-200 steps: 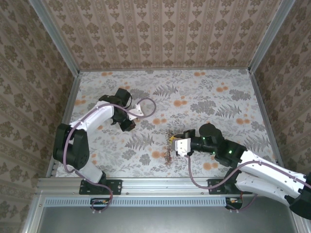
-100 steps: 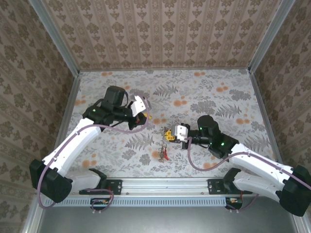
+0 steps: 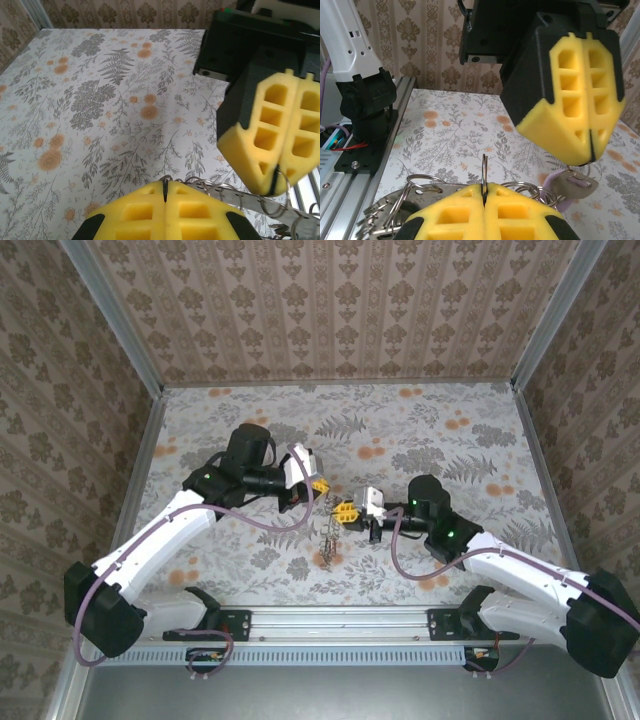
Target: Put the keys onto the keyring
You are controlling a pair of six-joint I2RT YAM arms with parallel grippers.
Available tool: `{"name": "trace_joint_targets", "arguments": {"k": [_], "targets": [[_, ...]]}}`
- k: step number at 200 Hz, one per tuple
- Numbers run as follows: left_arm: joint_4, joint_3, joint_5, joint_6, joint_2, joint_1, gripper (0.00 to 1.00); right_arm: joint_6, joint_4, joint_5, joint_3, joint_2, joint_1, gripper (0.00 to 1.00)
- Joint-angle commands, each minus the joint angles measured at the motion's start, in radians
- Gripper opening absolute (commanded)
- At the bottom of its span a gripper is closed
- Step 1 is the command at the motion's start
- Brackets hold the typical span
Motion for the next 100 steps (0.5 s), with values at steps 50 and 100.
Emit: {"name": "trace_joint_targets", "arguments": {"k": [50,100], "targets": [[-0.024,0.020,0.127,0.117,-0.002,-0.008,0.00,0.067,0.061,-0.039,0.000,0.002,-0.040,0.00],[-0.026,0.016,0.133,0.129,0.002,-0.020,0.00,0.100,0.069,-0.046,-0.002,0.010,-0.060,0.00]]}}
